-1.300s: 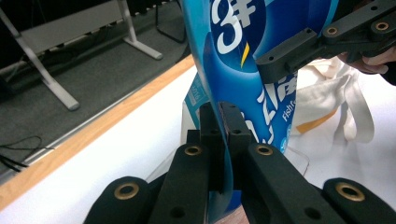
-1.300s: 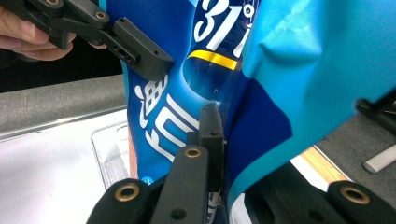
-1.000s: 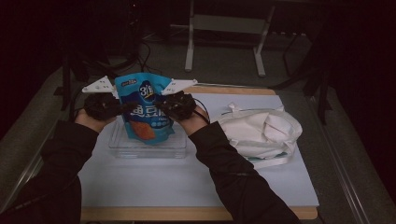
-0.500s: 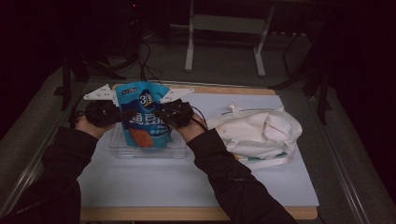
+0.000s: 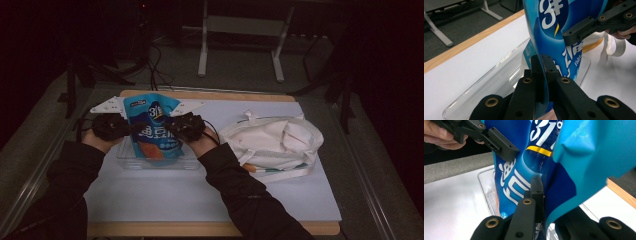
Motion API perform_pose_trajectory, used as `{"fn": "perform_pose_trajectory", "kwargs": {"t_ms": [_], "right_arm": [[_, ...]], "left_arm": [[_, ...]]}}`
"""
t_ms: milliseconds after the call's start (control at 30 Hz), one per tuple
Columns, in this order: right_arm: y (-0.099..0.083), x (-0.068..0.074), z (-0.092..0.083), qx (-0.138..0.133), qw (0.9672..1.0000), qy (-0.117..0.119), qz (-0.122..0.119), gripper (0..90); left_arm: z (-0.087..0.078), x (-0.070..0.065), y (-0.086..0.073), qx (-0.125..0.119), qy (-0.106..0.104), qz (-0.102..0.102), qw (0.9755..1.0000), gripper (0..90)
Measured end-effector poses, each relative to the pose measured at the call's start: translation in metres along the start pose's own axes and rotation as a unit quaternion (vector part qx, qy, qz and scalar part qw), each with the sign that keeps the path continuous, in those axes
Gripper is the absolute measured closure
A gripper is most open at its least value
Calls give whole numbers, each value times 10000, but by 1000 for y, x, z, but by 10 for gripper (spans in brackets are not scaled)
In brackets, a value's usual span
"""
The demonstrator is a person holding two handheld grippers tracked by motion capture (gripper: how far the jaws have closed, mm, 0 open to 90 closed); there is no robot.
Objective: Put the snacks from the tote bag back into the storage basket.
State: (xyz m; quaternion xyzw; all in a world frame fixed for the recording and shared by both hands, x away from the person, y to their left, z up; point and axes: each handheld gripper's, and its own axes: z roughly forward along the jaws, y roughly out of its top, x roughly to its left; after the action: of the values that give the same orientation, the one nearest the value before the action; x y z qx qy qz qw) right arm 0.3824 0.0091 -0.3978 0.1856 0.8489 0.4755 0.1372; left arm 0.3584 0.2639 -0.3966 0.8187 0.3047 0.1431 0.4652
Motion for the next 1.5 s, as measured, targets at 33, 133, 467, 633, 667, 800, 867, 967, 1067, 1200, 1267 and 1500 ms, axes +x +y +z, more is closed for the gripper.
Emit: {"fn": "perform_pose_trajectory", "kwargs": {"t_ms": [33,133,467,633,667,800,867,967,1067,1200,1267,1500], "right_arm": [[-1,0,0,0,10000,6,-7,889],[-3,1,2,6,10000,8,-55,889],[-12,5,5,-17,10000,43,-57,888],[-14,7,5,-73,10000,36,-58,887],[-15,7,4,-94,9999,35,-57,887],[-20,7,2,-192,9998,75,-50,885],[-23,7,0,-262,9996,113,-52,883],[-25,8,-1,-306,9994,150,-39,881],[-24,8,-1,-298,9994,150,-14,881],[-24,7,-1,-284,9995,145,10,874],[-23,7,-1,-277,9994,179,49,868],[-24,4,-3,-281,9994,209,54,821]], "left_arm": [[0,0,-1,-7,4,20,10000,900],[1,0,-6,-45,-16,-14,10000,900],[2,-1,-19,-170,-72,-34,9998,900],[1,-3,-22,-229,-51,36,9997,900],[1,-3,-22,-241,-48,56,9997,900],[0,-6,-25,-311,-74,206,9993,899],[-1,-8,-26,-326,-44,275,9991,899],[-1,-9,-27,-327,-22,248,9992,899],[-1,-9,-28,-349,-34,176,9992,898],[-1,-9,-28,-350,-2,181,9992,895],[-1,-9,-28,-358,-7,151,9992,890],[-2,-9,-29,-329,21,136,9994,855]]}}
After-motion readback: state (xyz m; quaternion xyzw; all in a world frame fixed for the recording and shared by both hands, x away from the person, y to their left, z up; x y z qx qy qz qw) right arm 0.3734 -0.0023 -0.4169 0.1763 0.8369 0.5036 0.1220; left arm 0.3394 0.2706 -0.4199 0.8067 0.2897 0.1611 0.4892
